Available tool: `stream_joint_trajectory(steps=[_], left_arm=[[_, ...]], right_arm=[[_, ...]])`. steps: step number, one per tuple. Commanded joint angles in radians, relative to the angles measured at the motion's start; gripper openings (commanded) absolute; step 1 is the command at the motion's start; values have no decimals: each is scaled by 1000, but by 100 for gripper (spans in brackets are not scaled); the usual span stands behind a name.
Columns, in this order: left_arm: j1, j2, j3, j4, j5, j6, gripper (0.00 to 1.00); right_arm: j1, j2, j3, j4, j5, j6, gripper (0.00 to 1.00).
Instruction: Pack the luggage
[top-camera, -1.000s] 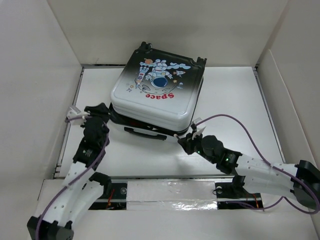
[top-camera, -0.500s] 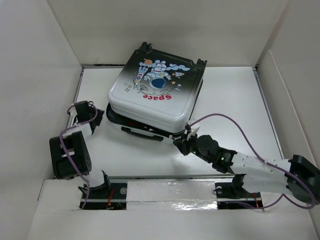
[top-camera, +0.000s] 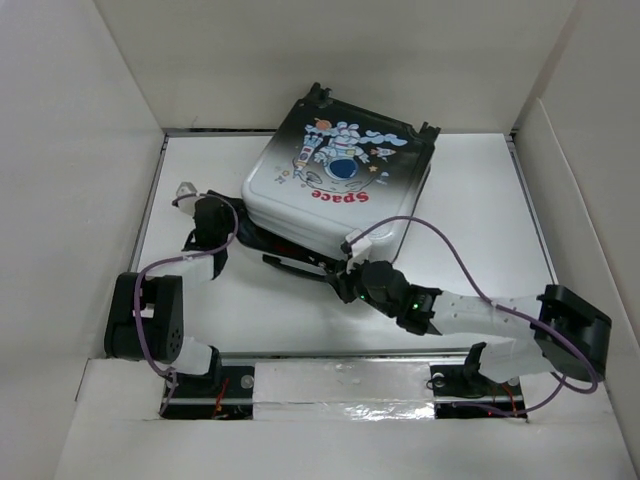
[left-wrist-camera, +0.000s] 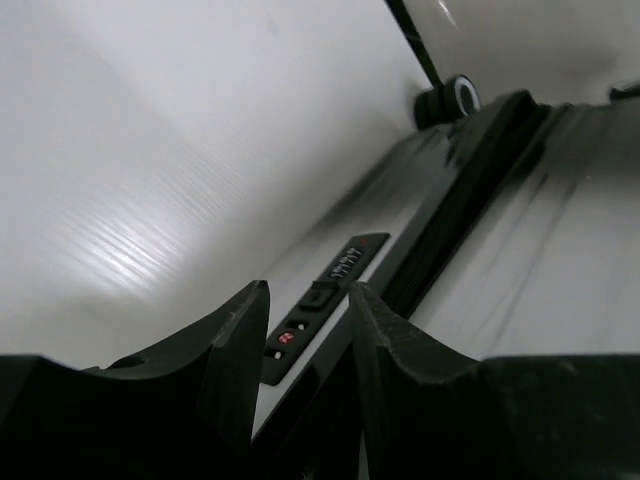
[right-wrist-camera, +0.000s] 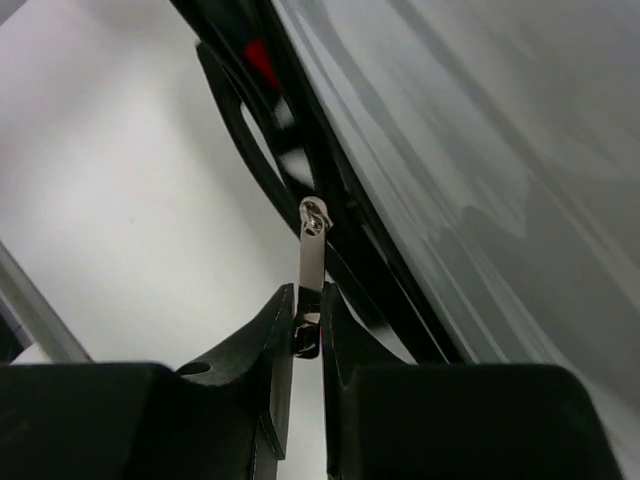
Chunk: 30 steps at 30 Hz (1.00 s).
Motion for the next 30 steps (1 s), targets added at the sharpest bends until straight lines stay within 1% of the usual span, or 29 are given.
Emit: stream_joint_trajectory(steps=[1,2,3,4,5,6,10,11,13,15,18,20,21,22,23,24,25,26,27,28,29,30], left_arm=[[-235,-11,-83,146,257,-112,35],[-235,-7,-98,177,266,-143,35],[-235,-1,-125,209,275,-154,35],[-246,-2,-142,225,287,-164,35],[-246,-7,-159,243,292,-172,35],[-255,-17,-196,269,292,-184,35],[-275,-56,-290,318,265,-209,35],[-275,-63,-307,341,266,-209,35],[-275,-91,-333,328,246,-195,35],[-257,-126,-359,340,252,-165,35],[-234,-198,-373,267,228,-117,35],[-234,-240,-374,231,173,-91,36],[-234,-272,-364,188,157,-80,36],[-234,-283,-357,174,140,-70,36],[-234,-290,-350,165,136,-60,36],[-234,-300,-336,148,131,-48,36],[-234,-301,-327,144,131,-40,36],[-234,-301,-318,136,131,-34,36],[-234,-304,-301,113,98,-22,36],[-234,-306,-296,113,93,-17,36],[-234,-307,-293,113,94,-14,36],[-234,-306,-285,113,96,-13,36]], right_arm=[[93,106,174,130,-223,-12,0],[105,141,216,133,-254,-18,0],[117,183,317,127,-299,-24,0],[117,254,374,108,-336,-41,0],[132,286,429,88,-379,-50,0],[155,315,527,79,-393,-58,0],[174,454,695,41,-421,-69,0],[174,489,703,53,-430,-64,0],[174,494,691,88,-435,-43,0],[174,488,691,47,-424,-55,0],[174,449,656,18,-403,-73,0],[174,418,628,-19,-400,-77,0],[174,398,599,-40,-403,-70,4],[174,346,587,-66,-416,-90,41],[174,309,576,-127,-413,-104,57],[174,266,555,-157,-394,-115,67],[174,170,550,-191,-362,-150,78],[162,118,550,-279,-284,-171,81],[139,65,550,-327,-239,-185,82],[116,13,547,-372,-179,-194,75],[82,-89,536,-437,-77,-196,66],[35,-140,519,-459,-41,-192,54]])
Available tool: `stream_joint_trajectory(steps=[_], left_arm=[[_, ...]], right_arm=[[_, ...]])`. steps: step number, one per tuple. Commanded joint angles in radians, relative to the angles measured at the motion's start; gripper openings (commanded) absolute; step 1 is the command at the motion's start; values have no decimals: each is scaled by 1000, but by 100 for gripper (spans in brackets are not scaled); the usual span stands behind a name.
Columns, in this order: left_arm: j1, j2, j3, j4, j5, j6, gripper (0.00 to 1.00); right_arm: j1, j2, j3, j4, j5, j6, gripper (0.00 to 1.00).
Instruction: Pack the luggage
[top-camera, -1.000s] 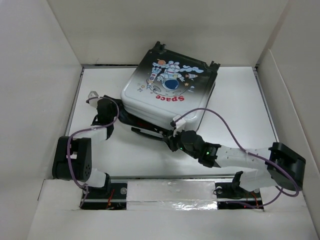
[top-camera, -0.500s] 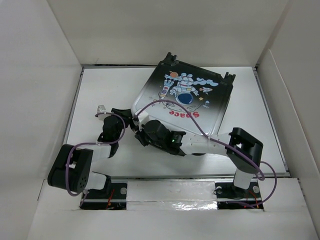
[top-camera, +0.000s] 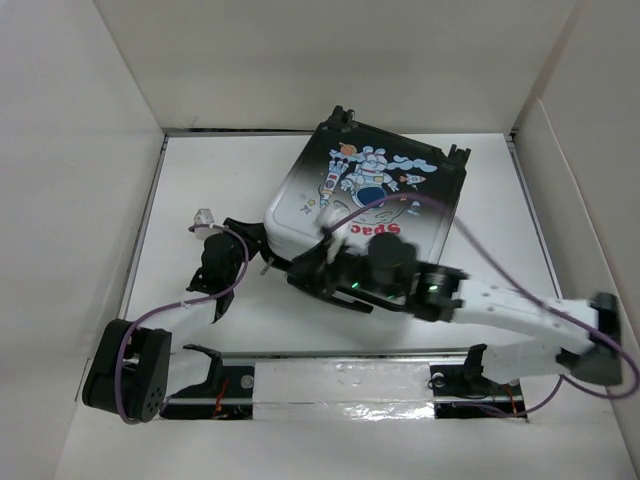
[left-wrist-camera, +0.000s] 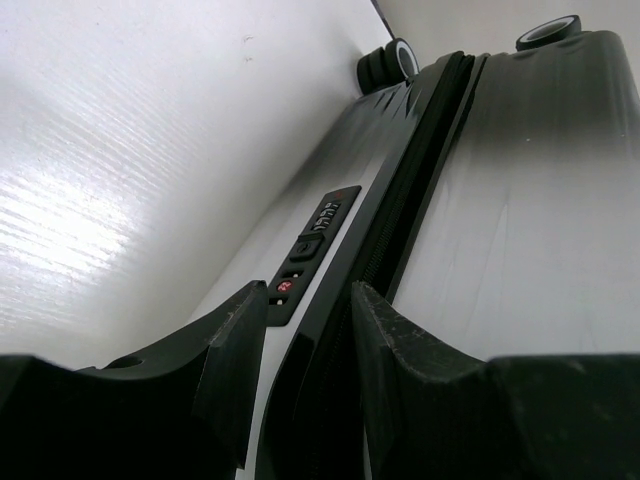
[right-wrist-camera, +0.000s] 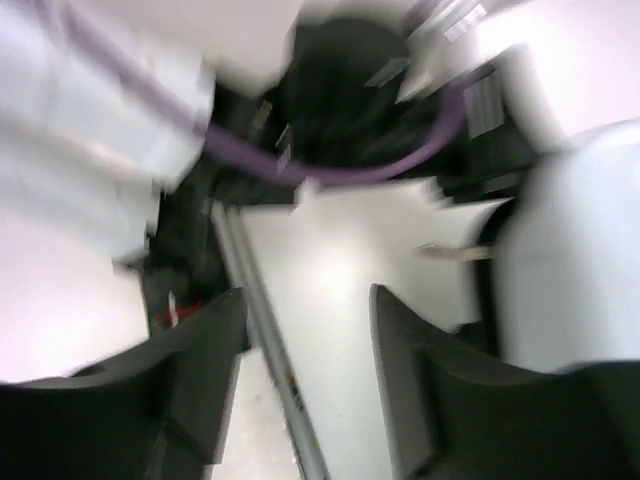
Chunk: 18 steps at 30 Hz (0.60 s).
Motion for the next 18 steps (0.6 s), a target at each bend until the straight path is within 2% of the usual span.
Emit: stream_joint_trajectory(steps=[1,2,3,4,7,8,10,11,15,17,18], left_arm=[[-29,-13,41,-54,65,59,36],[-29,-13,43,-51,68,61,36],[-29,-13,41,-42,73,61,36],[-29,-15,37,-39,76,59,36],[-29,-18,24,-29,76,64,36],[-29,-19,23,-28,74,70,36],[-29,-24,12,-19,89,72,36],[-29,-24,8,-11,108,75,36],[-29,-27,-9,21,132,85,36],[-29,-29,-26,38,145,90,35],[-40,-32,-32,53,146,96,35]], right_arm=[[-259,-223,-60,-113,197,-5,15],[-353,-312,-89,-130,223,12,0],[-458,-349,-117,-139,224,29,0],[-676,-380,-143,-150,221,63,0],[-975,-469,-256,-149,210,115,0],[-1140,-478,-307,-132,182,129,0],[-1279,-475,-350,-109,124,164,0],[-1389,-465,-371,-75,54,175,0],[-1515,-376,-465,14,-138,184,0],[-1507,-281,-465,49,-215,155,0],[-1473,-238,-462,64,-303,154,0]])
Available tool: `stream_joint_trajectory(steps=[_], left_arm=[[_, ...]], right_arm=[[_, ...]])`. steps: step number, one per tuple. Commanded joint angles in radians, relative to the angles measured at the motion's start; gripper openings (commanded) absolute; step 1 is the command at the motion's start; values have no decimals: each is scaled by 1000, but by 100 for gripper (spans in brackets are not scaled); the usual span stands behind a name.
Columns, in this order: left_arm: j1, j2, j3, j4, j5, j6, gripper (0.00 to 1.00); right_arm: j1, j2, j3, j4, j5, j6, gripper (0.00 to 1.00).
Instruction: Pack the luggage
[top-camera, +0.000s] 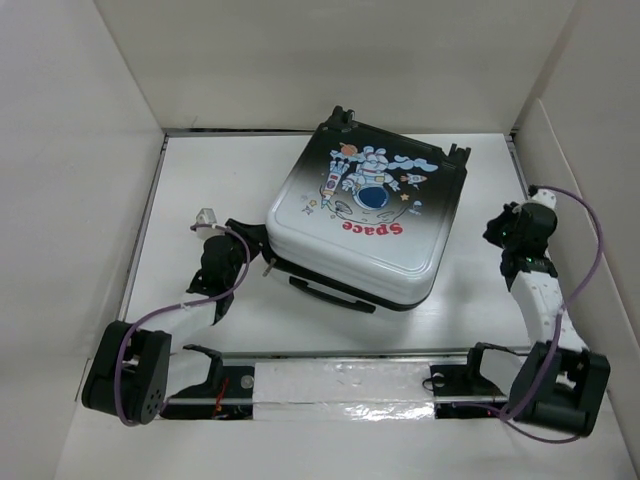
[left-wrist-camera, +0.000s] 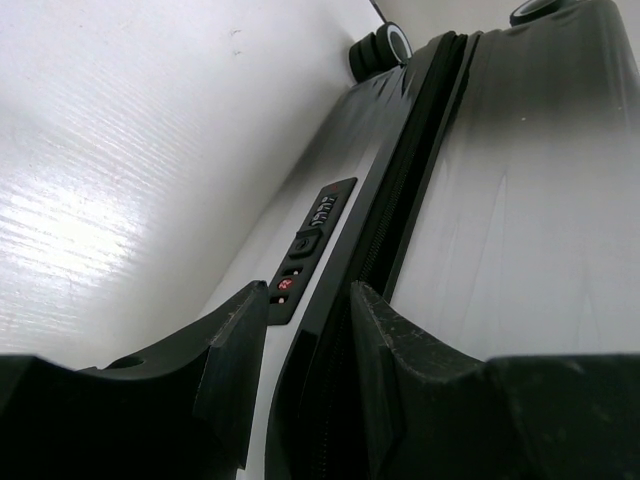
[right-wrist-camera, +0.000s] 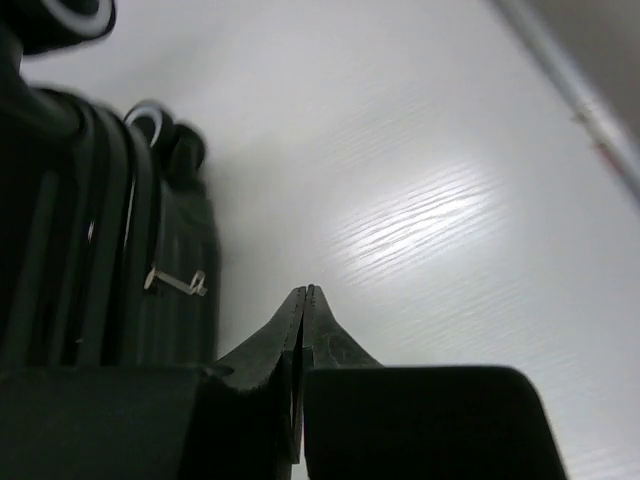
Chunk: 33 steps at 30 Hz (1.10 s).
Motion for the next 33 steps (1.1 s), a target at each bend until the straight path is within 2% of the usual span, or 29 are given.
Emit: stream_joint_trajectory(steps=[1,4,7,12,15,19,23,27,30,33], left_arm=[[-52,-25,-35,49,104,43,35],[-76,-45,-64,67,114,46,35],[-76,-81,-116,99,140,44,35],[-124,-158,-172,92,153,64,35],[-298,-166,-152,33,17,92,35],[-434,-180,-153,36,-97,60,35],[-677,-201,-133,13,-249,28,35],[-861,-139,-72,16,-376,12,35],[-966,-57,0,38,-436,21,35],[-1006,-16,68,23,-494,46,35]], right_arm=[[61,117,44,122,-285,-16,0],[216,255,135,122,-303,-45,0],[298,360,199,174,-325,-48,0],[444,593,521,25,-370,-142,0],[483,726,661,-10,-385,-163,0],[488,806,790,-36,-447,-163,0],[468,884,876,-99,-476,-191,0],[448,906,927,-139,-482,-220,3],[409,915,953,-147,-511,-218,13],[384,921,1008,-217,-530,-251,28]])
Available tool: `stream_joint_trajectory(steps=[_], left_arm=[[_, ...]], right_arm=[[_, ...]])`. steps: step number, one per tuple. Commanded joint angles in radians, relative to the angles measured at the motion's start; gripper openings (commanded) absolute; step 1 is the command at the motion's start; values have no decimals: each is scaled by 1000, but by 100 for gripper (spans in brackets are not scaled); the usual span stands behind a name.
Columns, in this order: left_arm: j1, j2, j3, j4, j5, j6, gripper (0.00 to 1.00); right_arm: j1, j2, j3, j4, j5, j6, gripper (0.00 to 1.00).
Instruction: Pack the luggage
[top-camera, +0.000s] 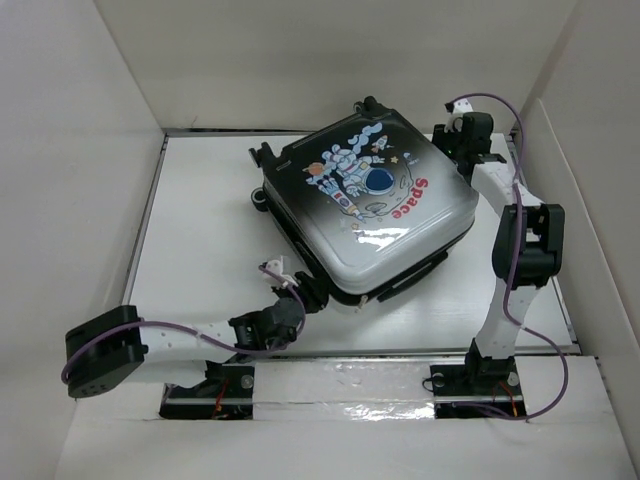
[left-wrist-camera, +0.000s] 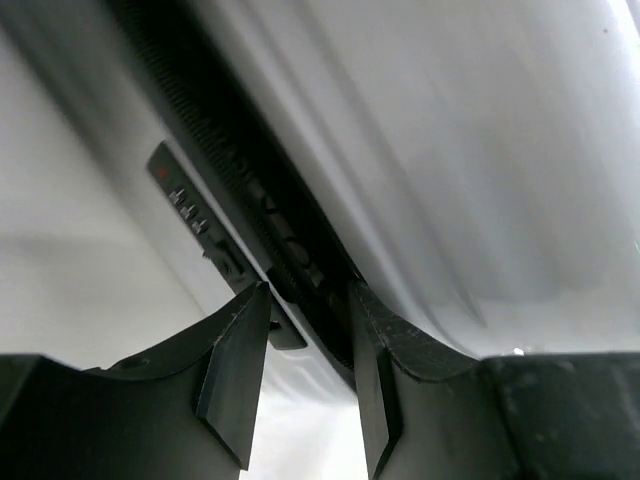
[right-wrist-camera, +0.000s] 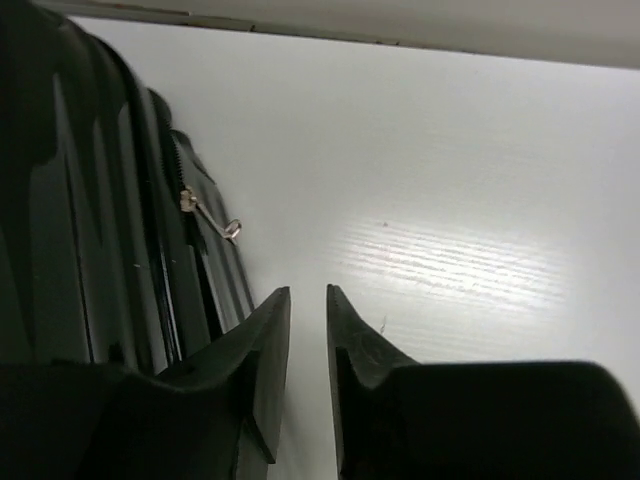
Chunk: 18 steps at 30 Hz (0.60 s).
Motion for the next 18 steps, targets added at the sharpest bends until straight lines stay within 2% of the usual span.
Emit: stream_joint_trajectory(steps=[1,4,7,10,13,16,17,18], left_arm=[[-76,53,136,68,197,-4,35],[-76,-18,162,23,111,34,36],[-76,-120,208,-32,21,111,38],[-76,-217,267,-130,-91,170,44],[-58,-306,299,-170,-180,204,50],[35,-371,327,-181,-150,228,55],[64,-381,334,-193,-132,212,59],[94,-387,343,-207,-115,209,61]], right_arm=[[98,-46,74,-156,-304,39,38],[75,-75,75,-165,-290,33,53],[54,-113,91,-194,-259,29,61],[43,-224,65,-170,-204,48,65],[31,-369,14,-121,-144,78,69],[11,-540,-95,-60,-97,108,69],[11,-587,-135,-40,-86,127,66],[20,-638,-225,-4,-75,130,58]])
